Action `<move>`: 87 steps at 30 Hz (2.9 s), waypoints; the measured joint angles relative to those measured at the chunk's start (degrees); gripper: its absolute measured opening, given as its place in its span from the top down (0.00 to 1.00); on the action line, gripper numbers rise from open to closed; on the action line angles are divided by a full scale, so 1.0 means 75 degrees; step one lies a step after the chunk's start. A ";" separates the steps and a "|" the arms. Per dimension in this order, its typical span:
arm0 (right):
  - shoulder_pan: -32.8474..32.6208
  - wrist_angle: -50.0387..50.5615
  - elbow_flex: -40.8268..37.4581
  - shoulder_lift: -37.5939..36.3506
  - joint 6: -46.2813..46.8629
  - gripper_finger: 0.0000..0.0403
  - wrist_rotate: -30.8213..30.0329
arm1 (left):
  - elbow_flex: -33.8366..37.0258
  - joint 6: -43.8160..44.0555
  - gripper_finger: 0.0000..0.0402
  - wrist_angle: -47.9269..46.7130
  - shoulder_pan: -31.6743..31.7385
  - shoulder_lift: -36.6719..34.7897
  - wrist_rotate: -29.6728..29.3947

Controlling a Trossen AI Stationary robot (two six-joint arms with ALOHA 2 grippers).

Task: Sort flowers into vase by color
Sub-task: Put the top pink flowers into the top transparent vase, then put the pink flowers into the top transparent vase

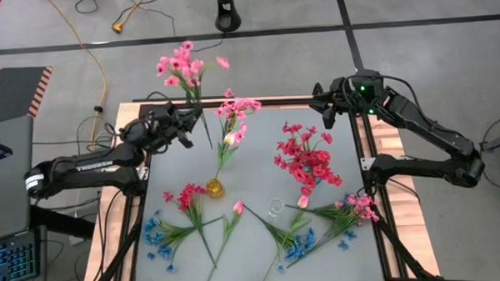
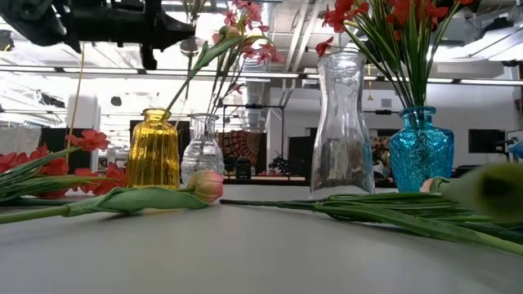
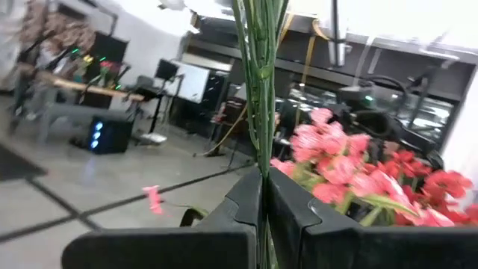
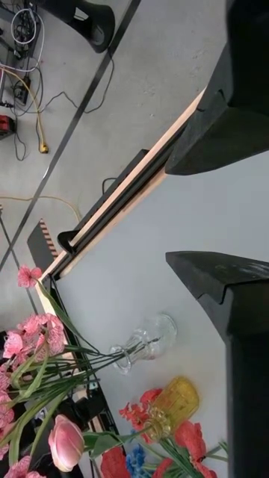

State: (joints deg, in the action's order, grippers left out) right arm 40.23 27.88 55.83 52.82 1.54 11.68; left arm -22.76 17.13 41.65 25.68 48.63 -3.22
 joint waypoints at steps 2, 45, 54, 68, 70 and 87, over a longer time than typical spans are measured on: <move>0.0000 0.0000 0.0000 -0.0001 0.0003 0.50 0.0000 | 0.0070 -0.0115 1.00 0.0507 -0.0076 0.0315 0.0083; -0.0001 0.0000 0.0000 -0.0003 0.0003 0.50 0.0001 | 0.0057 -0.1644 0.70 -0.0196 -0.0266 0.1141 0.1594; -0.0002 0.0019 0.0012 -0.0096 0.0000 0.50 0.0001 | 0.0057 -0.2022 0.66 -0.2884 -0.0263 -0.0655 0.1359; -0.0145 0.2224 0.1778 -0.0599 0.0006 0.50 -0.0070 | 0.0057 -0.2063 0.66 -0.5128 -0.0260 -0.1645 0.0728; -0.0361 0.2684 0.1962 -0.0693 0.0020 0.50 -0.0073 | 0.0057 -0.2062 0.66 -0.5287 -0.0260 -0.1641 0.0725; -0.2742 0.4935 0.2232 -0.1856 0.4006 0.50 -0.0143 | 0.0057 -0.1654 0.66 -0.5470 -0.0266 -0.1640 0.0722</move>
State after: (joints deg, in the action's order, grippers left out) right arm 19.66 64.89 72.58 38.89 31.59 10.61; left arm -22.33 4.72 0.62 23.68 36.34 2.20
